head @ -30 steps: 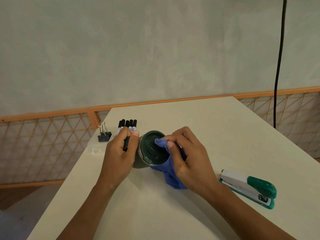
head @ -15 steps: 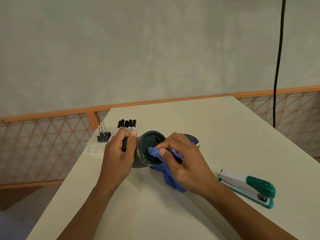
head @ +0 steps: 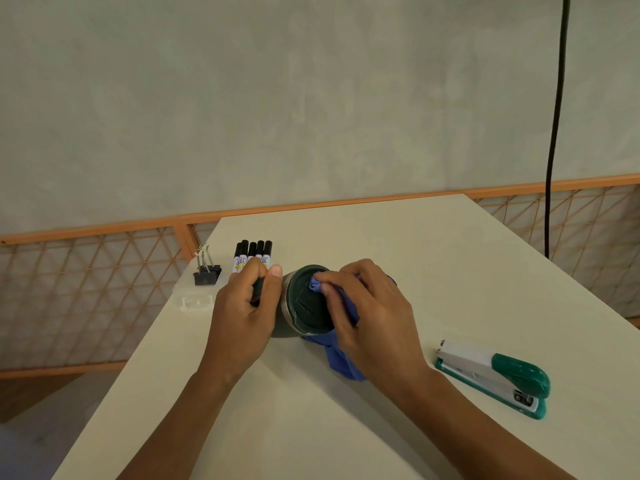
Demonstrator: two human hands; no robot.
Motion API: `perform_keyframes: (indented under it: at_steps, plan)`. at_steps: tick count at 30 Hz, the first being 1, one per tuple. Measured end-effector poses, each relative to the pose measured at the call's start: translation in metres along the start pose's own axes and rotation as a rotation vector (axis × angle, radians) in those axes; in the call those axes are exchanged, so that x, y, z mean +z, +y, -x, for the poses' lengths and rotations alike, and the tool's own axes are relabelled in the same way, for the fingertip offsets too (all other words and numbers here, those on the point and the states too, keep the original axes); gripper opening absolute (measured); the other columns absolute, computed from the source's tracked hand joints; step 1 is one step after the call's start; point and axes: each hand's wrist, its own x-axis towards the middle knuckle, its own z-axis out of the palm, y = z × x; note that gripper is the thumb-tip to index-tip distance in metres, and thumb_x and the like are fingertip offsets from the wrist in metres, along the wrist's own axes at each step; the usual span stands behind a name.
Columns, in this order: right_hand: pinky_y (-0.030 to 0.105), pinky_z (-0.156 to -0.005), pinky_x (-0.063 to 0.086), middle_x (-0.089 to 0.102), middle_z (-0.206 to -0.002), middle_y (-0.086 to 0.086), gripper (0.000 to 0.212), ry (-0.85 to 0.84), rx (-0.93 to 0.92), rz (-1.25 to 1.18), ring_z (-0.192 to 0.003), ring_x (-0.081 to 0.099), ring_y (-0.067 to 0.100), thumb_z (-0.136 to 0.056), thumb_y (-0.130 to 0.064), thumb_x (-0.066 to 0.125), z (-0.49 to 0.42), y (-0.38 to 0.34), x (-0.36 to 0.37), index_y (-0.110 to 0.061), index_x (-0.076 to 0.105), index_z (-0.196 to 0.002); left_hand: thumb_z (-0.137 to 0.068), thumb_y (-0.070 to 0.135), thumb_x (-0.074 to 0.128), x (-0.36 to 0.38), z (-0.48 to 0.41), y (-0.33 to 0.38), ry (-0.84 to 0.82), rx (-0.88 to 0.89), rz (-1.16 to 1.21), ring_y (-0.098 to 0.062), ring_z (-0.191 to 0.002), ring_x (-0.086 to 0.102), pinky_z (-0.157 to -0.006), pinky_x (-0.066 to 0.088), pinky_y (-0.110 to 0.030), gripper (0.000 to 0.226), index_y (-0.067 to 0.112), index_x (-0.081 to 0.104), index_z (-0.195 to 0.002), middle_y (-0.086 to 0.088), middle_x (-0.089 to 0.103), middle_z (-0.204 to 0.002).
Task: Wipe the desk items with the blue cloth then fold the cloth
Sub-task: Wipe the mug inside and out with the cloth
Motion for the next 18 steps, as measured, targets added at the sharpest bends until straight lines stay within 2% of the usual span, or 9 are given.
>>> perform_keyframes:
  at_steps: [2,5,9,11,15,18]
  plan:
    - [0.03,-0.08,0.053,0.064,-0.111,-0.009,0.019,-0.021,0.104,-0.094,-0.099,0.061,0.01,-0.108,-0.031,0.064,0.003,-0.006,0.001,-0.024,0.073,-0.122,-0.107,0.053,0.046,0.0,0.001,0.001,-0.004,-0.008,0.01,-0.021,-0.067,0.052,-0.06,0.047,-0.032,0.041,0.02,0.051,-0.082,0.002,0.054,-0.07]
    - [0.031,-0.084,0.054,0.061,-0.115,-0.011,0.028,-0.084,0.165,-0.188,-0.105,0.061,0.012,-0.108,-0.036,0.064,0.004,-0.012,0.002,-0.025,0.071,-0.132,-0.106,0.057,0.046,-0.001,0.0,0.001,-0.001,-0.02,0.02,-0.02,-0.069,0.054,-0.062,0.048,-0.029,0.043,0.021,0.052,-0.083,0.004,0.057,-0.072]
    - [0.036,-0.09,0.053,0.059,-0.119,-0.01,0.033,-0.131,0.17,-0.289,-0.111,0.058,0.016,-0.108,-0.031,0.063,0.004,-0.013,0.006,-0.025,0.068,-0.141,-0.107,0.057,0.045,-0.004,-0.002,-0.003,-0.008,-0.016,0.003,-0.026,-0.072,0.054,-0.065,0.051,-0.046,0.046,0.017,0.053,-0.085,0.002,0.056,-0.073]
    - [0.039,-0.09,0.053,0.06,-0.118,-0.009,0.032,-0.12,0.148,-0.31,-0.111,0.057,0.018,-0.109,-0.028,0.063,0.003,-0.011,0.006,-0.025,0.069,-0.14,-0.107,0.057,0.044,-0.004,-0.001,-0.004,-0.011,-0.012,-0.003,-0.025,-0.071,0.054,-0.064,0.052,-0.047,0.046,0.018,0.053,-0.084,0.003,0.056,-0.072]
    - [0.042,-0.084,0.048,0.064,-0.114,-0.001,0.026,-0.036,-0.045,-0.01,-0.101,0.058,0.022,-0.109,-0.027,0.062,-0.001,0.001,0.001,-0.023,0.075,-0.131,-0.108,0.056,0.046,-0.001,0.0,-0.001,-0.018,-0.016,0.008,-0.022,-0.073,0.057,-0.065,0.054,-0.042,0.043,0.021,0.053,-0.084,0.002,0.058,-0.074]
    - [0.042,-0.081,0.047,0.066,-0.108,0.002,0.024,-0.016,-0.078,0.172,-0.095,0.058,0.024,-0.109,-0.03,0.059,-0.004,0.003,-0.002,-0.019,0.077,-0.121,-0.108,0.058,0.046,-0.001,0.0,0.0,-0.006,-0.036,0.014,-0.02,-0.075,0.058,-0.066,0.053,-0.034,0.043,0.023,0.055,-0.085,0.004,0.059,-0.076]
